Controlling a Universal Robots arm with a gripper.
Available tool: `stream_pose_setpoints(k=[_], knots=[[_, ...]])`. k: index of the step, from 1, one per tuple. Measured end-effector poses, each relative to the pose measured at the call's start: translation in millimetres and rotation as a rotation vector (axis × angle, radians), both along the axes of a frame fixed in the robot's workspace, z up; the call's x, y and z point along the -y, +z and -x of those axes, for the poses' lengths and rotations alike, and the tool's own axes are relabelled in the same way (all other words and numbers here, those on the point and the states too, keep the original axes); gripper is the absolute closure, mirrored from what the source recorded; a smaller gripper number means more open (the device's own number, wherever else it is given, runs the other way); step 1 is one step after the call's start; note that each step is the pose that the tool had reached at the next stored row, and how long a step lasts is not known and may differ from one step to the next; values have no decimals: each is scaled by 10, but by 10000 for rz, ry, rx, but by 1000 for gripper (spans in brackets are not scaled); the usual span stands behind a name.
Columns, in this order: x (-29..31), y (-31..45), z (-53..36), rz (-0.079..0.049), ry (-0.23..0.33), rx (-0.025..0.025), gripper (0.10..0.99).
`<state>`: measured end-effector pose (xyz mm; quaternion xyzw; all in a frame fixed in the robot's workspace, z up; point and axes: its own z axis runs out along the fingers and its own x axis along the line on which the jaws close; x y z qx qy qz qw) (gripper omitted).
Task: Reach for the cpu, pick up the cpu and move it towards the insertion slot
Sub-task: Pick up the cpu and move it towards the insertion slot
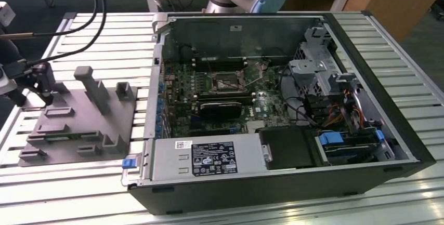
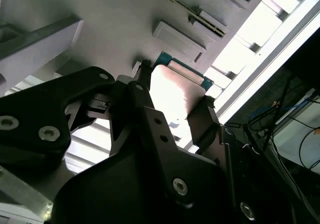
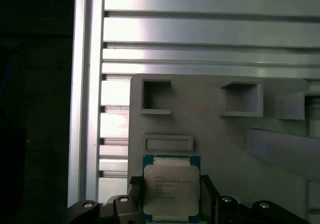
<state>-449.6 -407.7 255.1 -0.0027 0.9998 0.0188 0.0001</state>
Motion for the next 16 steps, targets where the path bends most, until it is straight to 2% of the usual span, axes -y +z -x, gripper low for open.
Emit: stream_pose_setpoints(k=[16], knots=[[0, 301, 0, 0, 0, -1, 545]])
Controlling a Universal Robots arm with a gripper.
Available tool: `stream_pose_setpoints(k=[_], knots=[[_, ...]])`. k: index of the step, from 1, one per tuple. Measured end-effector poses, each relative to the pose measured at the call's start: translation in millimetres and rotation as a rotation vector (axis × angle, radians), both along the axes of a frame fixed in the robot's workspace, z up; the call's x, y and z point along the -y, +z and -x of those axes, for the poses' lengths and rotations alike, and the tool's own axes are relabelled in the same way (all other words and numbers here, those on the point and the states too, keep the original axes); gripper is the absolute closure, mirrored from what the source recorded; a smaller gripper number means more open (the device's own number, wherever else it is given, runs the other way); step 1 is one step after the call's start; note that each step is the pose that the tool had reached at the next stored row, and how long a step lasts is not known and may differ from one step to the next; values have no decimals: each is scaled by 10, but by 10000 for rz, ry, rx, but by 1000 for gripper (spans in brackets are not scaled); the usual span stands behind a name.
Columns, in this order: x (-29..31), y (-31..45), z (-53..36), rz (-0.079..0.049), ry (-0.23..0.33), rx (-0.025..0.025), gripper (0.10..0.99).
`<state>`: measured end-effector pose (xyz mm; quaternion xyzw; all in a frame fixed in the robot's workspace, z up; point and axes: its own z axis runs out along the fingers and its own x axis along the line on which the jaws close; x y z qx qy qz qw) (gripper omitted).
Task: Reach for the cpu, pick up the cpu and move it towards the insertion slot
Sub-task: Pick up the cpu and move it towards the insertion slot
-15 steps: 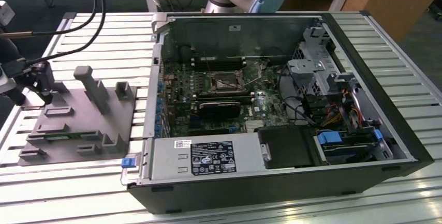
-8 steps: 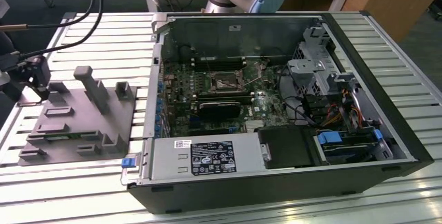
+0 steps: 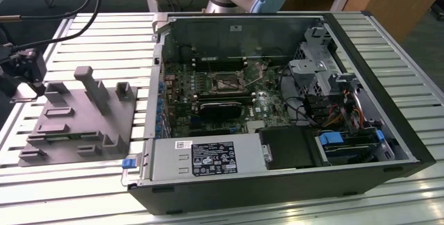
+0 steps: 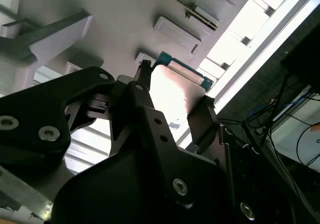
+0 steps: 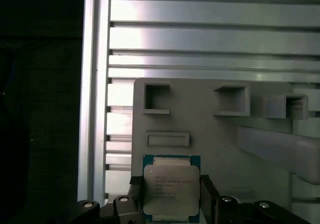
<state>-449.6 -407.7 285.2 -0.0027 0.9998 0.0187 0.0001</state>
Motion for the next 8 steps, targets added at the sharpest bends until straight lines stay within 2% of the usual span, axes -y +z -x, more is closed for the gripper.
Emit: stream_pose_setpoints(k=[8], knots=[[0, 117, 0, 0, 0, 2, 545]])
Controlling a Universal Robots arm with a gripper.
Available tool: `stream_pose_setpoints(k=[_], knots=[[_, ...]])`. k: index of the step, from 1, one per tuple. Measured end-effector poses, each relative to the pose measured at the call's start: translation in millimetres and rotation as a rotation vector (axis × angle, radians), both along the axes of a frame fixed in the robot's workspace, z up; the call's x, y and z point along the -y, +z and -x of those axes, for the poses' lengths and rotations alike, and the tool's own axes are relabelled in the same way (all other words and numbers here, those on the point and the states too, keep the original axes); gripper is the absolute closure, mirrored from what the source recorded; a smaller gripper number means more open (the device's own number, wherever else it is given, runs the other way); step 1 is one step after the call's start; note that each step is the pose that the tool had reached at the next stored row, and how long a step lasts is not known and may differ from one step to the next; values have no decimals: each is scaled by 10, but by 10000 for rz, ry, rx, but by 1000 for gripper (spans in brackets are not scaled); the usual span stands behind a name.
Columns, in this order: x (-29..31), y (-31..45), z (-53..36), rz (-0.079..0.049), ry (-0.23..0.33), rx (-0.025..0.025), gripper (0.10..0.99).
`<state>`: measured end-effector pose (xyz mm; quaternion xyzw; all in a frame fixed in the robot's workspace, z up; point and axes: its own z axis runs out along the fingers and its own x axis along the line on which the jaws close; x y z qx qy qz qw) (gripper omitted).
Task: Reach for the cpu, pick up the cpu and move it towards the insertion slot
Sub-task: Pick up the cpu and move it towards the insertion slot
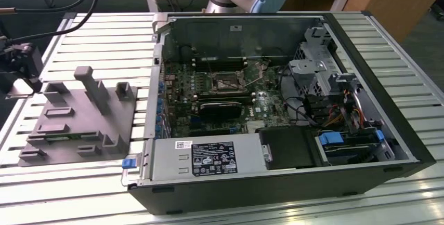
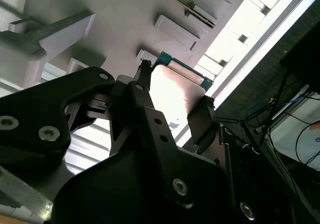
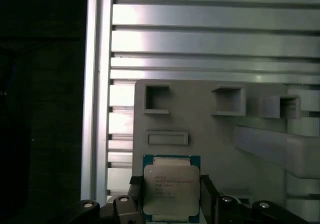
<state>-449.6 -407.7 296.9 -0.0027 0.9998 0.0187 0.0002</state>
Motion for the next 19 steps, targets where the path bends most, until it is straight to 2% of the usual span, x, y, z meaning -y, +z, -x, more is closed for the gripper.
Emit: stream_pose_setpoints(k=[19], knots=[[0, 308, 0, 0, 0, 0, 545]])
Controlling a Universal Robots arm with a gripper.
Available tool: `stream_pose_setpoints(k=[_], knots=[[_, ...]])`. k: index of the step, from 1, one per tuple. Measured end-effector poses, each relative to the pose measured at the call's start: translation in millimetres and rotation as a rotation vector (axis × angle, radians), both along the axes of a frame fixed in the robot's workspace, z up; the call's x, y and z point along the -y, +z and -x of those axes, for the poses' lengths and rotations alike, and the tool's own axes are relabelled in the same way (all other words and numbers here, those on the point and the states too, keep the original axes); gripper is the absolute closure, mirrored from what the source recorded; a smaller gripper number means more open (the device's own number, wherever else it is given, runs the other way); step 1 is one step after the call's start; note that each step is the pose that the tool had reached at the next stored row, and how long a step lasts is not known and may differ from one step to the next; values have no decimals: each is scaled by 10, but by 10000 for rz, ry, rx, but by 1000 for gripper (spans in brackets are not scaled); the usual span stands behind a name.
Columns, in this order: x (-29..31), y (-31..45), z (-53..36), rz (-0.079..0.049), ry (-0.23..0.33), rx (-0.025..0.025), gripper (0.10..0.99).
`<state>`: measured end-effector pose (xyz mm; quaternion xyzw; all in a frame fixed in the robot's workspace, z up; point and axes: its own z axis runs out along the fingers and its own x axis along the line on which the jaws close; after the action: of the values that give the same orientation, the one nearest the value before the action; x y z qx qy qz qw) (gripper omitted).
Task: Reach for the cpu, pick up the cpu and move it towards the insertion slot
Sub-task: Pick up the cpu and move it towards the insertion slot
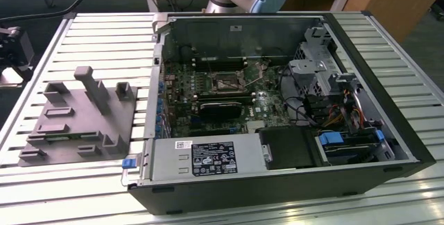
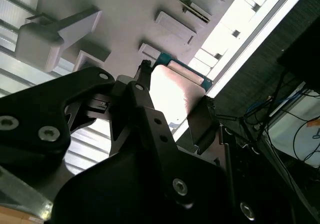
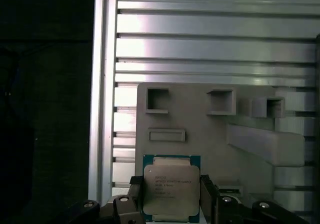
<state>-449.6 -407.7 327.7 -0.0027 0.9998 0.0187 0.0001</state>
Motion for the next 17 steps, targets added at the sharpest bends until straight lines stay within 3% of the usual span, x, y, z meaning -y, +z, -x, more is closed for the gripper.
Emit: stream_pose_setpoints(k=[17], knots=[[0, 297, 0, 0, 0, 0, 545]])
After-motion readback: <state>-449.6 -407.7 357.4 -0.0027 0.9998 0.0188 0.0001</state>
